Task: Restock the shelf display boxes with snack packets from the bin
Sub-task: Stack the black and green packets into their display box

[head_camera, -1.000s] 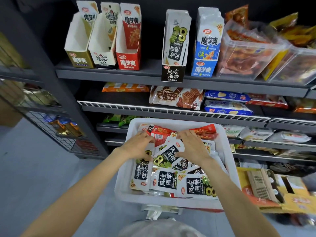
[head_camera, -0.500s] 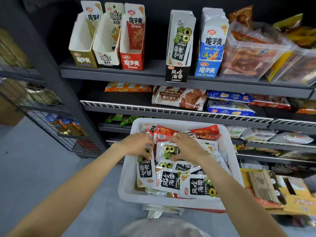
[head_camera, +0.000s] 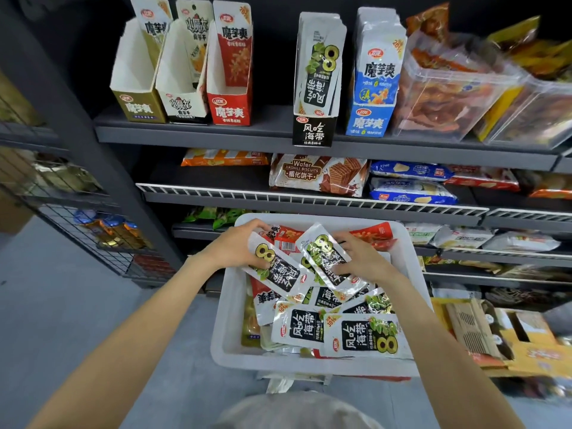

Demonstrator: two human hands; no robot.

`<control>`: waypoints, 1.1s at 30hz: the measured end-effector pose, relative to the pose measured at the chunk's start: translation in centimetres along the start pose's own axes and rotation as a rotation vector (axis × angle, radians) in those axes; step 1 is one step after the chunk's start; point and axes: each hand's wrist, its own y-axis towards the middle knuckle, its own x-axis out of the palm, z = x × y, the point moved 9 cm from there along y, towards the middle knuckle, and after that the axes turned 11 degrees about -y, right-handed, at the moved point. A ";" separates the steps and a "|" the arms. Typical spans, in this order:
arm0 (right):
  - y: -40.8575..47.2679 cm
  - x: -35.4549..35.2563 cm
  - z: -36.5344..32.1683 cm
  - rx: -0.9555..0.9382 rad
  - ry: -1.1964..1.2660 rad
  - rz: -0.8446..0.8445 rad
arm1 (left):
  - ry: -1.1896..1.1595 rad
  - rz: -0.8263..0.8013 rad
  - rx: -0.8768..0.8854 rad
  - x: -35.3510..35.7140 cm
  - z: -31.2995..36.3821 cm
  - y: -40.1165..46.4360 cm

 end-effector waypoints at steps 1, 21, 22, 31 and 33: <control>-0.3 0.4 -0.1 -0.006 -0.091 -0.047 | 0.028 -0.036 0.001 0.4 0.1 -0.1; -3.9 -7.8 -0.7 -0.020 -0.111 0.273 | 0.835 -0.231 0.361 5.0 6.7 -0.7; -3.9 -7.9 -1.0 -0.031 -0.119 0.243 | 0.823 -0.237 0.362 5.1 6.7 -0.6; -7.1 -16.0 -5.5 -0.224 0.097 0.914 | 0.040 -0.013 0.361 -1.3 9.9 -0.9; -7.3 -17.2 -7.4 -0.270 -0.021 0.955 | -0.254 0.176 0.412 -5.0 12.8 -1.6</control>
